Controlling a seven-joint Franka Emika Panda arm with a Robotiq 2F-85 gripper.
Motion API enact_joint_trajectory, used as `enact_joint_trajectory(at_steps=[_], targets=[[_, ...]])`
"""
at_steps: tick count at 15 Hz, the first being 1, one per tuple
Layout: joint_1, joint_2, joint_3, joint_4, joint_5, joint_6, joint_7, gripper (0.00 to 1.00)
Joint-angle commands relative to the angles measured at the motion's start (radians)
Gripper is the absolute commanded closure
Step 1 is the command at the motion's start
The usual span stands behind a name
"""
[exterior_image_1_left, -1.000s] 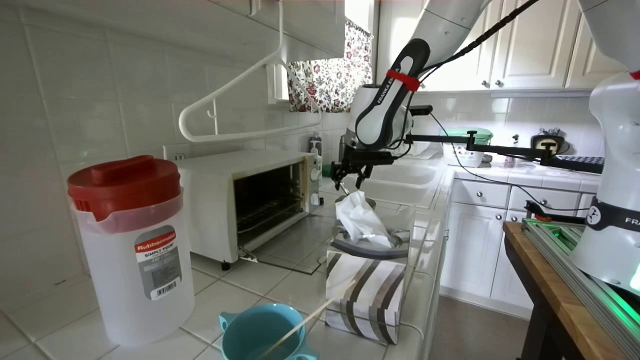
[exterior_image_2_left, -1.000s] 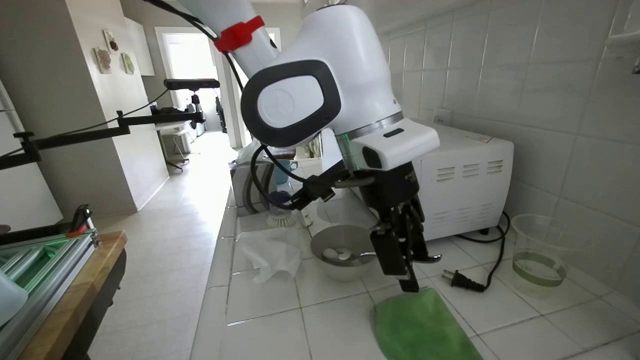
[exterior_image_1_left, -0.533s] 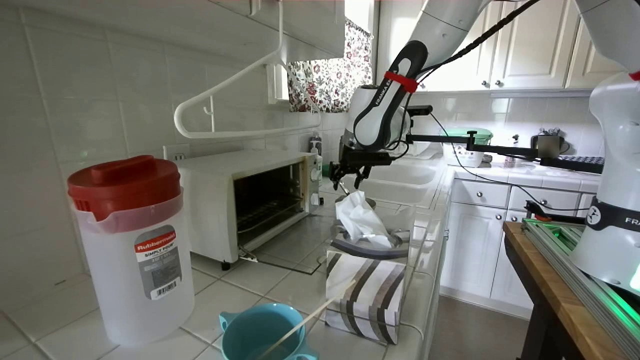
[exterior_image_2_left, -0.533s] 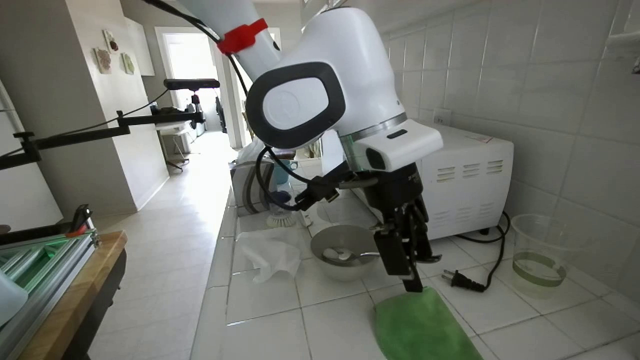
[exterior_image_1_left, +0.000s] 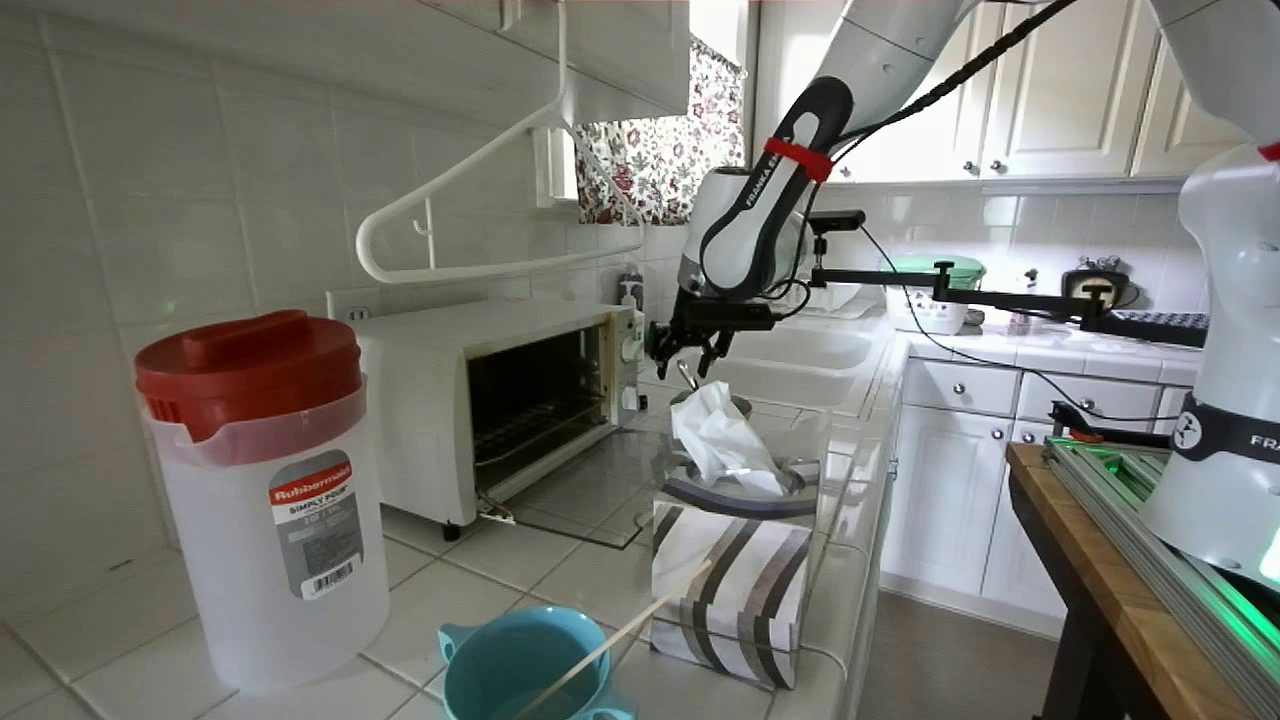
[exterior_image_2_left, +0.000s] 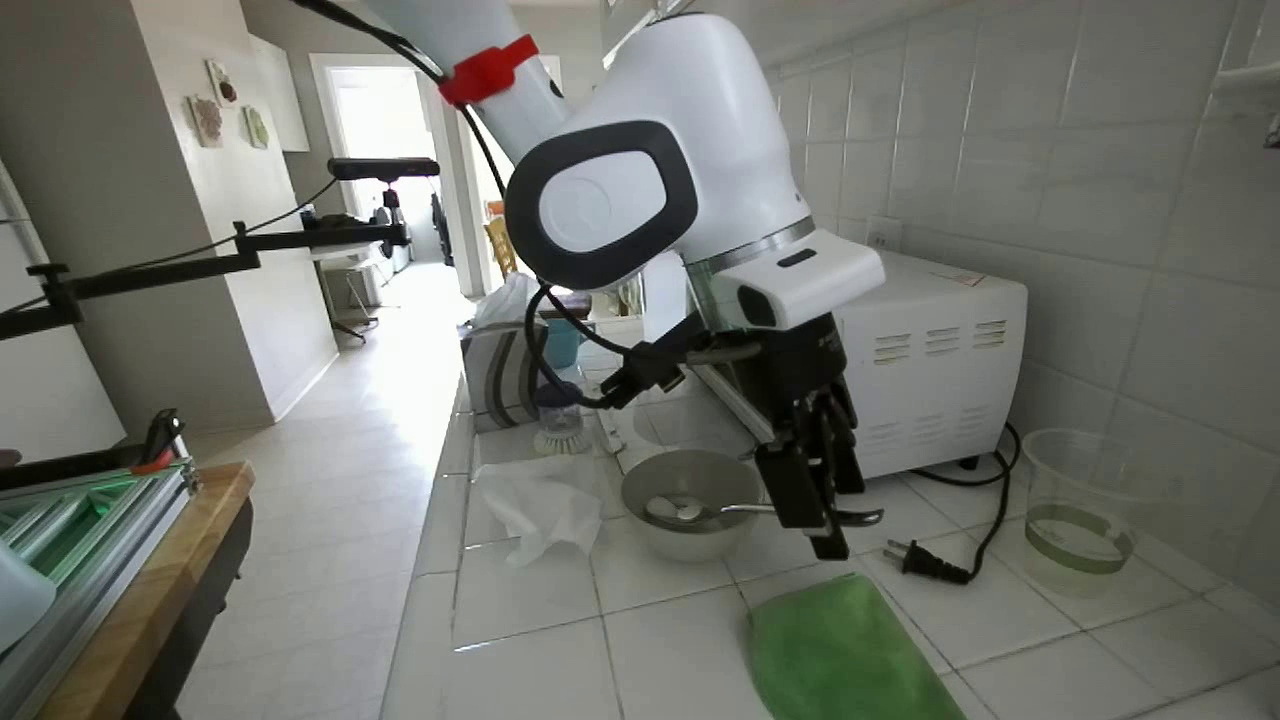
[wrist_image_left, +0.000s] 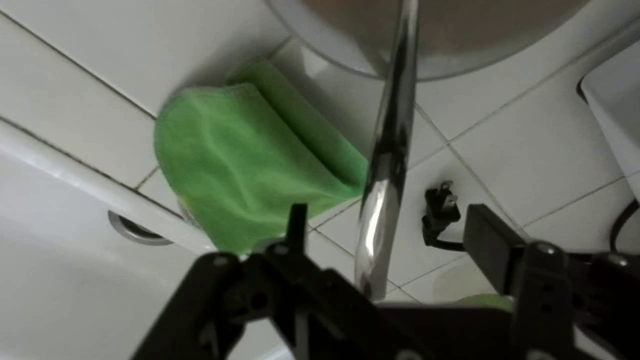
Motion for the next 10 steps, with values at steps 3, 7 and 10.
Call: enact_joint_trajectory(at_steps=[3,7,10], targets=[[-0.029,0.019,0.033,0.028,0.006,0.006,0.009,0.68],[-0.032,0.024,0.042,0.027,0.007,0.009,0.008,0.98],[-0.031,0.024,0.040,0.027,0.007,0.011,0.009,0.95]])
